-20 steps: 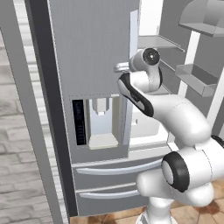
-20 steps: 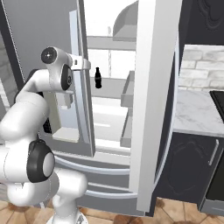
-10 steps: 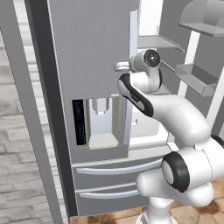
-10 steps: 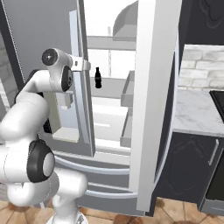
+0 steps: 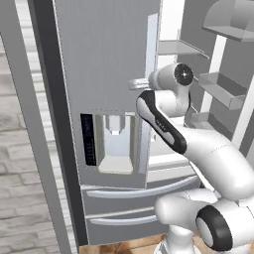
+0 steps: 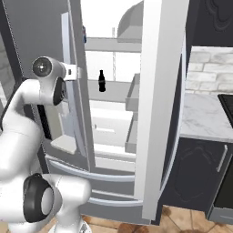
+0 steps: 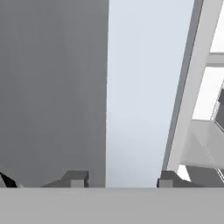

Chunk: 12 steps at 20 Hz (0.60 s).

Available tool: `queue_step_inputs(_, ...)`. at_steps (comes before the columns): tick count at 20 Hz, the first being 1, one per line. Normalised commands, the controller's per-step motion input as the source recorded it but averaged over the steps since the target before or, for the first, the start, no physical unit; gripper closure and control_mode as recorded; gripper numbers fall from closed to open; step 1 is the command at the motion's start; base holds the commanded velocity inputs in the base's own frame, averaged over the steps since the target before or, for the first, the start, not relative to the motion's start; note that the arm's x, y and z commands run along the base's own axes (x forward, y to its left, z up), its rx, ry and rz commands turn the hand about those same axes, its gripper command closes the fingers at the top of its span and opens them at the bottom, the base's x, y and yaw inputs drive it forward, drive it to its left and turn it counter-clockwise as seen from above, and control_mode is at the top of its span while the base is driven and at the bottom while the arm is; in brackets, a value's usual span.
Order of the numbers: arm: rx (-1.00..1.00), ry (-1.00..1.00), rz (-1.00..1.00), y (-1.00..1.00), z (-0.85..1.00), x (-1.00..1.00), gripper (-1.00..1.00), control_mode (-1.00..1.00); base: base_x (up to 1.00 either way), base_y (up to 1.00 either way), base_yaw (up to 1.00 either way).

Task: Open the fridge, grab two sodas, and place both sodas inside the bowl with ice on the dining counter.

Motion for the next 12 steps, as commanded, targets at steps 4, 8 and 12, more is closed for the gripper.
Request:
queue_step_inputs(4,0.00,0.00,0.09,0.53,0.00,-1.00,1.00,-1.00,0.00,0.00,0.00)
queue_step_inputs(8,0.00,0.00,0.07,0.67,0.00,-1.00,1.00,-1.00,0.00,0.00,0.00)
queue_step_inputs(12,0.00,0.00,0.05,0.76,0.00,-1.00,-1.00,-1.00,0.00,0.00,0.00)
